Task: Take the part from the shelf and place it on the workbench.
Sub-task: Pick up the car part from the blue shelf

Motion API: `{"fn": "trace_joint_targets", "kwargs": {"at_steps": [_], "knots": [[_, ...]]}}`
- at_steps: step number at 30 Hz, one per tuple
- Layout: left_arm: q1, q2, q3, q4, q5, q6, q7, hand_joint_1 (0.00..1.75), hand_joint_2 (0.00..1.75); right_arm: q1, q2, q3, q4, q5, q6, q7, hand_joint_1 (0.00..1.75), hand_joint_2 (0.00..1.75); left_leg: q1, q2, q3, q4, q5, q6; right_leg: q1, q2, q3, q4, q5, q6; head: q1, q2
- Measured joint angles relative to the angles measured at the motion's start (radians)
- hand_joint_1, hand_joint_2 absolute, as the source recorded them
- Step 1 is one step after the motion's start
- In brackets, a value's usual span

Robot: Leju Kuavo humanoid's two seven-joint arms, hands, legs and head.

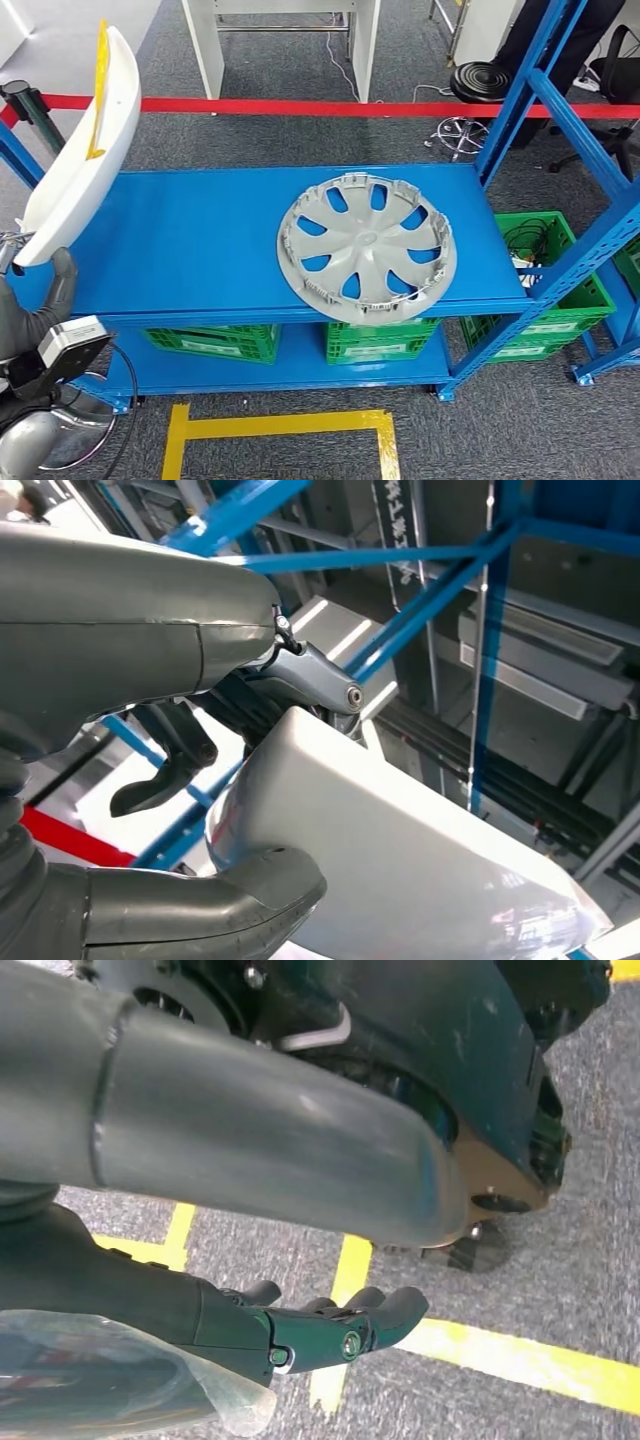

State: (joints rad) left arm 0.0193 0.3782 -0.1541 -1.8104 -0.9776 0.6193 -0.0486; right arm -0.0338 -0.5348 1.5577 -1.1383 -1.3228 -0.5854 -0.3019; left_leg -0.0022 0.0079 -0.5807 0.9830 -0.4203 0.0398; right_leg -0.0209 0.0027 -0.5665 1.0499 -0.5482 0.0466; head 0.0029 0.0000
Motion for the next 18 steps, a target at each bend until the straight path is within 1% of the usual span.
{"fn": "trace_joint_targets", "kwargs": {"at_steps": [2, 3, 4, 5, 6, 7, 8, 9, 10, 12, 13, 14, 15, 16, 17, 18], "knots": [[0.015, 0.002, 0.011, -0.007, -0.002, -0.011, 0.009, 1.75, 1.75, -0.001, 0.000, 0.000, 0.000, 0.000, 0.004, 0.003, 0.00, 0.00, -0.001, 0.001, -0.011, 0.000, 0.007, 0.003, 0.000, -0.001, -0.048, 0.127, -0.080, 0.002, 0.000, 0.000], [0.023, 0.004, 0.016, -0.008, -0.003, -0.018, 0.014, 1.75, 1.75, -0.002, 0.000, 0.000, 0.000, 0.000, 0.005, 0.005, 0.00, 0.00, -0.002, 0.002, -0.018, 0.001, 0.011, 0.003, 0.000, -0.001, -0.067, 0.184, -0.105, 0.004, 0.000, 0.000], [0.031, 0.005, 0.020, -0.010, -0.004, -0.024, 0.018, 1.75, 1.75, -0.002, 0.001, 0.000, 0.000, -0.001, 0.006, 0.007, 0.00, 0.00, -0.002, 0.002, -0.025, 0.003, 0.015, 0.001, 0.000, -0.001, -0.072, 0.212, -0.110, 0.005, 0.000, 0.000], [0.038, 0.006, 0.024, -0.011, -0.005, -0.028, 0.021, 1.75, 1.75, -0.002, 0.001, 0.000, 0.000, -0.001, 0.007, 0.009, 0.00, 0.00, -0.001, 0.002, -0.032, 0.005, 0.020, -0.001, -0.001, -0.001, -0.058, 0.201, -0.097, 0.006, 0.000, 0.000], [0.044, 0.007, 0.030, -0.013, -0.006, -0.031, 0.024, 1.75, 1.75, -0.003, 0.001, 0.001, 0.001, -0.002, 0.008, 0.010, 0.00, 0.00, 0.000, 0.002, -0.039, 0.007, 0.024, -0.005, -0.002, -0.002, -0.024, 0.148, -0.068, 0.007, 0.000, 0.000], [0.050, 0.009, 0.035, -0.016, -0.006, -0.034, 0.027, 1.75, 1.75, -0.005, 0.001, 0.001, 0.001, -0.003, 0.009, 0.012, 0.00, 0.00, 0.001, 0.002, -0.045, 0.010, 0.028, -0.010, -0.003, -0.002, 0.022, 0.071, -0.043, 0.007, 0.001, 0.000], [0.055, 0.012, 0.042, -0.020, -0.006, -0.037, 0.030, 1.75, 1.75, -0.007, 0.002, 0.001, 0.001, -0.004, 0.010, 0.013, 0.00, 0.00, 0.000, 0.001, -0.050, 0.013, 0.032, -0.016, -0.003, -0.001, 0.063, 0.005, -0.022, 0.005, 0.001, 0.000], [0.059, 0.015, 0.048, -0.024, -0.007, -0.041, 0.033, 1.75, 1.75, -0.010, 0.003, 0.000, 0.002, -0.005, 0.011, 0.014, 0.00, 0.00, 0.000, 0.001, -0.053, 0.016, 0.038, -0.022, -0.002, 0.002, 0.090, -0.042, -0.009, 0.001, 0.000, 0.000], [0.063, 0.019, 0.054, -0.027, -0.007, -0.043, 0.034, 1.75, 1.75, -0.012, 0.004, 0.000, 0.002, -0.006, 0.012, 0.014, 0.00, 0.00, -0.001, 0.000, -0.056, 0.018, 0.043, -0.029, -0.001, 0.005, 0.097, -0.060, -0.007, -0.004, -0.001, 0.000], [0.072, 0.026, 0.064, -0.033, -0.009, -0.044, 0.034, 1.75, 1.75, -0.015, 0.006, 0.000, 0.002, -0.007, 0.014, 0.015, 0.00, 0.00, -0.001, 0.000, -0.059, 0.018, 0.055, -0.043, 0.003, 0.008, 0.081, -0.056, 0.001, -0.019, -0.004, 0.000], [0.078, 0.030, 0.068, -0.035, -0.009, -0.044, 0.034, 1.75, 1.75, -0.015, 0.007, 0.000, 0.003, -0.007, 0.015, 0.016, 0.00, 0.00, 0.001, -0.001, -0.064, 0.021, 0.051, -0.050, 0.002, 0.006, 0.072, -0.056, 0.007, -0.028, -0.004, 0.000], [0.084, 0.035, 0.074, -0.037, -0.010, -0.044, 0.034, 1.75, 1.75, -0.015, 0.008, 0.000, 0.003, -0.007, 0.016, 0.018, 0.00, 0.00, 0.003, -0.003, -0.071, 0.034, 0.030, -0.056, 0.002, 0.003, 0.063, -0.057, 0.016, -0.038, -0.005, 0.000], [0.090, 0.039, 0.080, -0.038, -0.011, -0.043, 0.034, 1.75, 1.75, -0.015, 0.009, 0.000, 0.003, -0.008, 0.016, 0.020, 0.00, 0.00, 0.005, -0.003, -0.082, 0.066, -0.010, -0.061, 0.001, 0.000, 0.052, -0.058, 0.027, -0.047, -0.007, 0.000], [0.096, 0.043, 0.086, -0.040, -0.013, -0.042, 0.034, 1.75, 1.75, -0.016, 0.009, 0.000, 0.003, -0.009, 0.017, 0.023, 0.00, 0.00, 0.006, -0.004, -0.097, 0.119, -0.065, -0.066, 0.001, -0.002, 0.042, -0.057, 0.038, -0.053, -0.009, 0.000], [0.101, 0.046, 0.092, -0.042, -0.014, -0.041, 0.033, 1.75, 1.75, -0.015, 0.009, 0.000, 0.003, -0.013, 0.019, 0.028, 0.00, 0.00, 0.006, -0.004, -0.111, 0.186, -0.118, -0.070, 0.002, -0.003, 0.030, -0.056, 0.049, -0.055, -0.010, 0.000], [0.108, 0.050, 0.097, -0.043, -0.014, -0.040, 0.032, 1.75, 1.75, -0.015, 0.009, 0.000, 0.003, -0.019, 0.021, 0.035, 0.00, 0.00, 0.007, -0.004, -0.119, 0.250, -0.155, -0.072, 0.003, -0.004, 0.018, -0.055, 0.061, -0.056, -0.011, 0.000]]}}
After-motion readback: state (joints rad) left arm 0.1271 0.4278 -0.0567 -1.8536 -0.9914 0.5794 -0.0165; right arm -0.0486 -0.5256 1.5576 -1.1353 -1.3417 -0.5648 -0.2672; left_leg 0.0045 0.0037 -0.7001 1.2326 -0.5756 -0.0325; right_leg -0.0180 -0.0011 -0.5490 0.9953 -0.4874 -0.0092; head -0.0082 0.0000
